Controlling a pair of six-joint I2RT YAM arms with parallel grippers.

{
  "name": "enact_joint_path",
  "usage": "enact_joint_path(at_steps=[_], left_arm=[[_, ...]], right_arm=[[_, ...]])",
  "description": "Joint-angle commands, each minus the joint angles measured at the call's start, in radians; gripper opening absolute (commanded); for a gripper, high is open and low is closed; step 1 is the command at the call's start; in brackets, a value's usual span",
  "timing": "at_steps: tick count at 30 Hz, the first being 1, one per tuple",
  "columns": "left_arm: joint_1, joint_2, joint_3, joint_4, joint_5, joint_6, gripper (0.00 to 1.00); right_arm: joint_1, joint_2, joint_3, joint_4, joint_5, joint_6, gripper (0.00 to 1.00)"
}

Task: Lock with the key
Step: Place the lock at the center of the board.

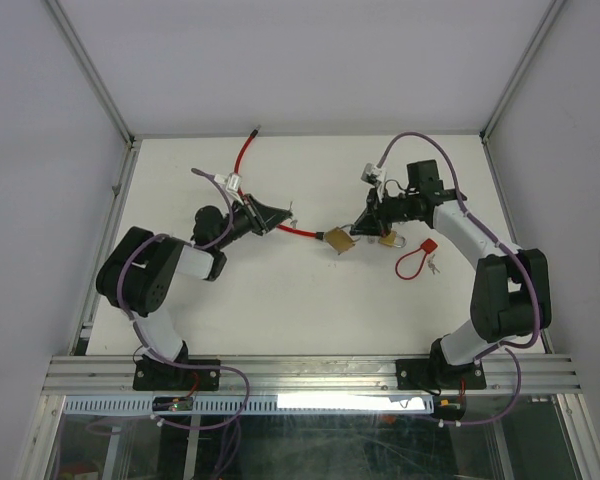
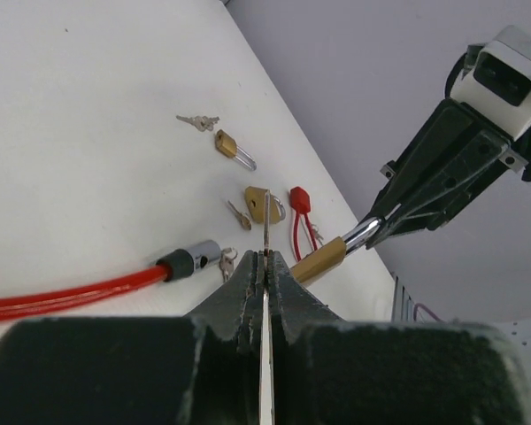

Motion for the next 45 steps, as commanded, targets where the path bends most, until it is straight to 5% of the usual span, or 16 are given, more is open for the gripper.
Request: enact_joint_path(at_steps=[1,14,23,32,39,41,45], left_arm=[[0.012,0.052,0.135,-0.088,0.027,-0.066,0.0],[0.013,0.215,0.475,-0.431,-0.11,-0.066,0.0],[-0.005,0.353,0.625,-0.507,-0.112,-0.109,0.04],[-0.03,0.416,0.692,-0.579,-0.153,-0.037,0.24],[-0.031,0.257,0.628,-0.633,-0.248,0.128,0.34],[-0.033,0.17,0.567,-0.631,-0.28,0.2,0.38],[-0.034,-0.039,0.42,-0.606,-0.308,0.345,0.45]], right_arm=[[0.003,-0.034,0.028,0.244,0.019,0.202,0.0],[0.002,0.157,0.132,0.537,0.271,0.632,0.0],[0.0,0.36,0.245,0.662,0.248,0.875,0.0],[0.0,0.495,0.343,0.625,0.251,0.927,0.07],[-0.006,0.481,0.376,0.492,0.251,0.927,0.07],[-0.011,0.465,0.389,0.455,0.384,0.676,0.52],[-0.022,0.436,0.411,0.396,0.435,0.552,0.7]])
